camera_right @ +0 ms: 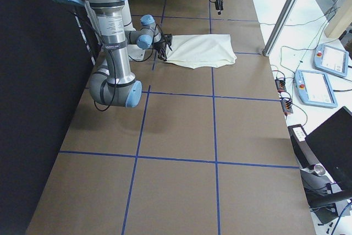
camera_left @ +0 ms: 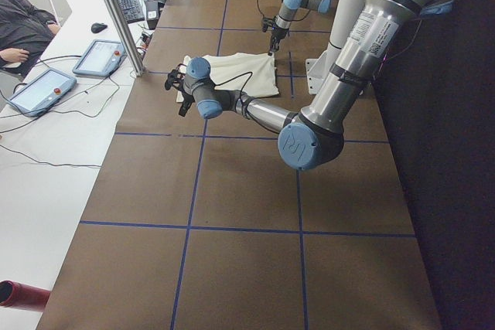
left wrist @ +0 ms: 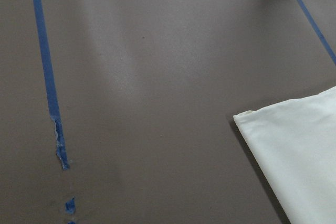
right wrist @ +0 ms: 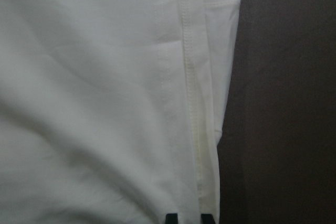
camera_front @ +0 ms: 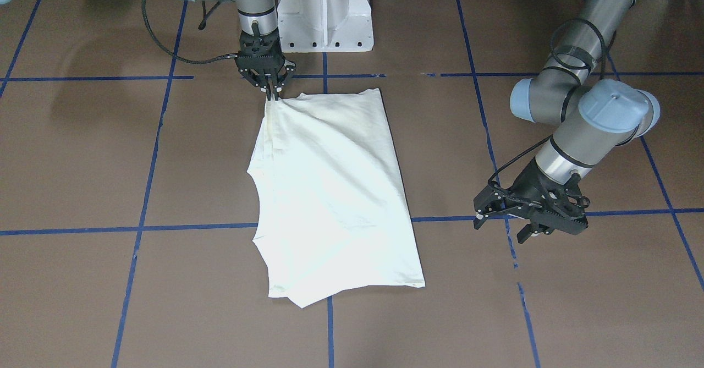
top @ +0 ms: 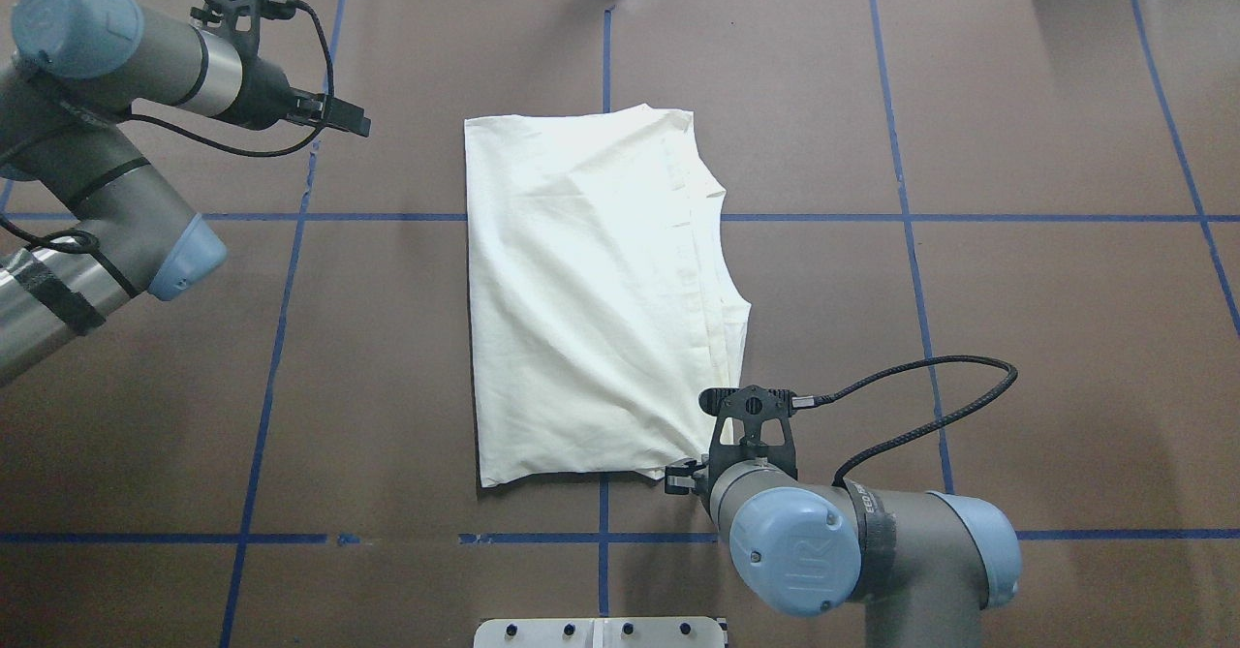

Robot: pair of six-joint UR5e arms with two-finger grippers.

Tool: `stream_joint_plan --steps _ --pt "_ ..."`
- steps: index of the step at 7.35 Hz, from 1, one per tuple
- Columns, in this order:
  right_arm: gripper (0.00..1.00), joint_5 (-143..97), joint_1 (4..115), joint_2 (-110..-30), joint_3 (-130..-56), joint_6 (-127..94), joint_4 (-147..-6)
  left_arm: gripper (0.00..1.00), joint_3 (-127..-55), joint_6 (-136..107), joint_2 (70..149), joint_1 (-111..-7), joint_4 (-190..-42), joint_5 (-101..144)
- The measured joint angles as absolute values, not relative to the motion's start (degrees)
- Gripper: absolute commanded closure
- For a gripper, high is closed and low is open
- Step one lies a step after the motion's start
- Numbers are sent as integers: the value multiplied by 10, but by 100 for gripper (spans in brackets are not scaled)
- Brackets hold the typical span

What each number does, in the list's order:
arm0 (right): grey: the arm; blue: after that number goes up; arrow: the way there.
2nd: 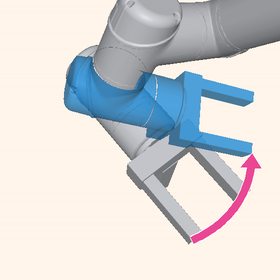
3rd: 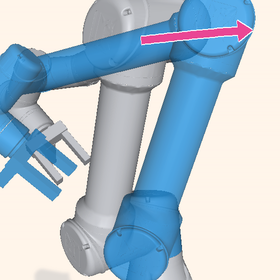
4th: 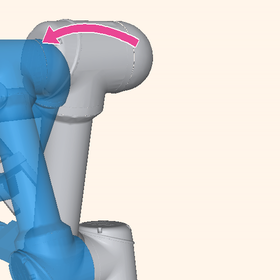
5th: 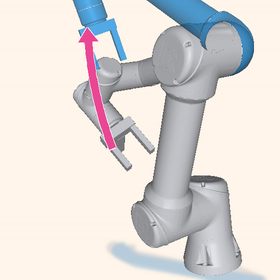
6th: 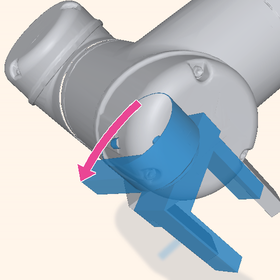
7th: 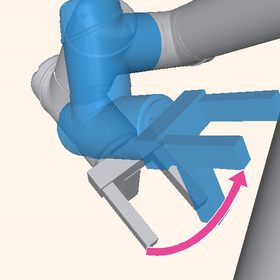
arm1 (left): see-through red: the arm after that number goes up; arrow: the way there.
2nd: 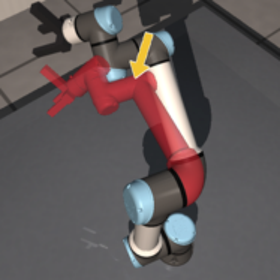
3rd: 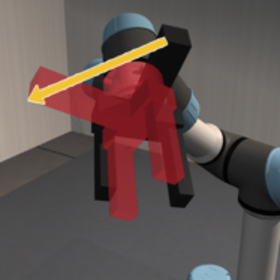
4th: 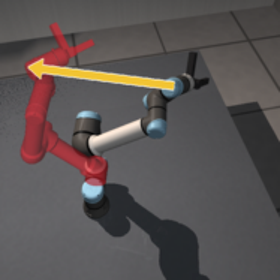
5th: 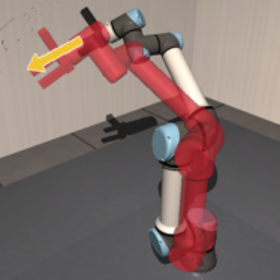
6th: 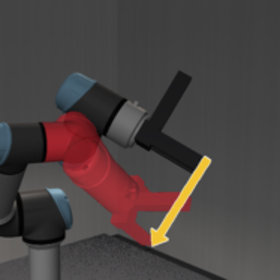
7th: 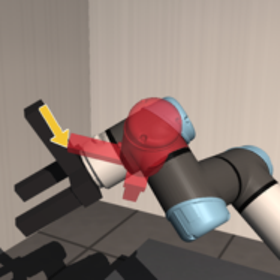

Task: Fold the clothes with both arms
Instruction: 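Move both grippers to the shirt edge nearest the robot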

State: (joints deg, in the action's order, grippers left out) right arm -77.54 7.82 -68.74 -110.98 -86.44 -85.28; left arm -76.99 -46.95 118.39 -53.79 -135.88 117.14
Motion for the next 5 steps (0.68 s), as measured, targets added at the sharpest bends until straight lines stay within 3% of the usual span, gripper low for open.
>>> stream_joint_plan --steps 3,5 --pt "0 -804 133 -685 -1138 -849 -839 0 -783 -494 1185 -537 -1358 1170" --pt "0 -835 173 -706 -1147 -862 -747 0 -836 -586 1168 -511 -1359 1163"
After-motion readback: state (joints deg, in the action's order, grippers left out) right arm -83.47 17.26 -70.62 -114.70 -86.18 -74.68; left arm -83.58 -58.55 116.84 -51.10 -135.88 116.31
